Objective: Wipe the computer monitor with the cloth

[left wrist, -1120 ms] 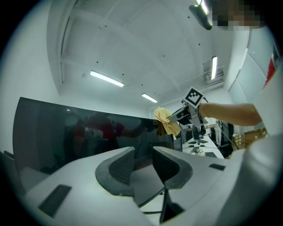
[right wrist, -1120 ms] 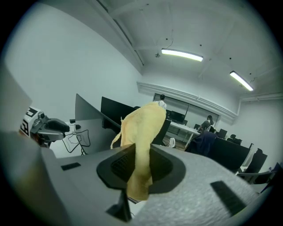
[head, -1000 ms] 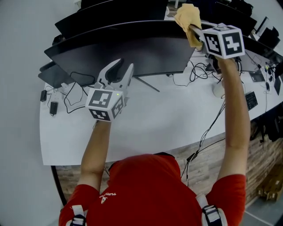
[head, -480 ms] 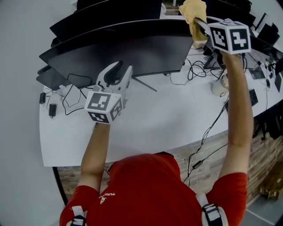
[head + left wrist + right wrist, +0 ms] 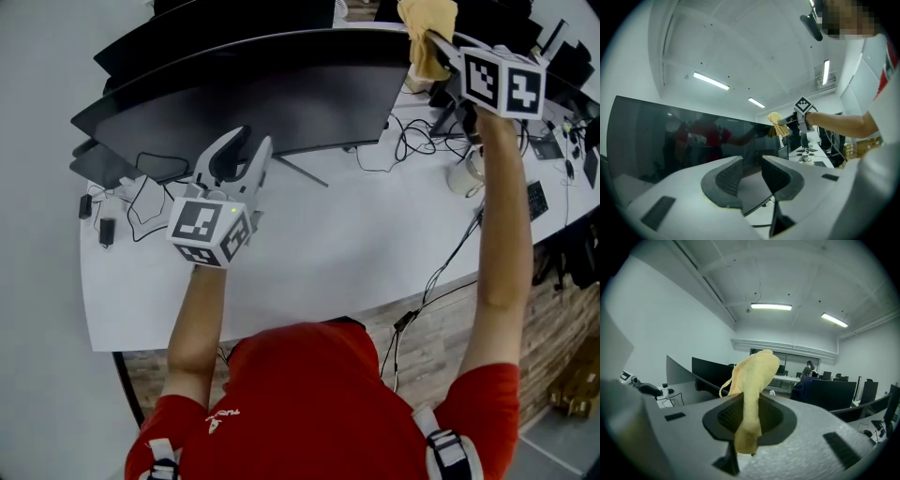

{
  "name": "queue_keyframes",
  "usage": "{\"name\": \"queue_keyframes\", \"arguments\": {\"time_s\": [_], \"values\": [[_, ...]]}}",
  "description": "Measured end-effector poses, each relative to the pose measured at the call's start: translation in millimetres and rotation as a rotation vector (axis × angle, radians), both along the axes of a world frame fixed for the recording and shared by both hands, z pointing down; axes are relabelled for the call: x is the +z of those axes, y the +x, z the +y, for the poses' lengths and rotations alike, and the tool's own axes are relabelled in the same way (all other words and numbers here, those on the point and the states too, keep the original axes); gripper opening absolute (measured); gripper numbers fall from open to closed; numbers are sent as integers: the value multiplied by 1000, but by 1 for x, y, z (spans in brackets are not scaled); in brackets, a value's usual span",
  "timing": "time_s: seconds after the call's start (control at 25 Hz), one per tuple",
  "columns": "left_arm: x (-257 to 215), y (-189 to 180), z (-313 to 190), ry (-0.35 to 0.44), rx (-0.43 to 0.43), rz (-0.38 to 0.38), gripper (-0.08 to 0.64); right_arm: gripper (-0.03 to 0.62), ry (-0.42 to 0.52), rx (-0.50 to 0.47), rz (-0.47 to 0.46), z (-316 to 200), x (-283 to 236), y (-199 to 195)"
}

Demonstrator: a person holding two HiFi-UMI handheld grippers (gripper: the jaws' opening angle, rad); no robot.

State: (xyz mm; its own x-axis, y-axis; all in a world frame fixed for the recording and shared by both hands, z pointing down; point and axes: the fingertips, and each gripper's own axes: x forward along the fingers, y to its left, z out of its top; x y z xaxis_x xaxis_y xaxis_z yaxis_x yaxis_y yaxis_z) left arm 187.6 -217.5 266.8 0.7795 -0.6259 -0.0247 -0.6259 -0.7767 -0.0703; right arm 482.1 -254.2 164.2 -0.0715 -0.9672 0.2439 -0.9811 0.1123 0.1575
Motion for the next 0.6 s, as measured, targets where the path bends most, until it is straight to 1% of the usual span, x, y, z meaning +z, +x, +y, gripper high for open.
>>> {"name": "queue_keyframes", "arguments": {"time_s": [0.4, 0.6], "values": [[10, 3, 3, -14, 8, -9, 121, 66, 36, 41, -83, 5, 17, 18], [14, 4, 3, -21, 7, -16, 121, 66, 0, 22, -95, 4, 39, 16]]}}
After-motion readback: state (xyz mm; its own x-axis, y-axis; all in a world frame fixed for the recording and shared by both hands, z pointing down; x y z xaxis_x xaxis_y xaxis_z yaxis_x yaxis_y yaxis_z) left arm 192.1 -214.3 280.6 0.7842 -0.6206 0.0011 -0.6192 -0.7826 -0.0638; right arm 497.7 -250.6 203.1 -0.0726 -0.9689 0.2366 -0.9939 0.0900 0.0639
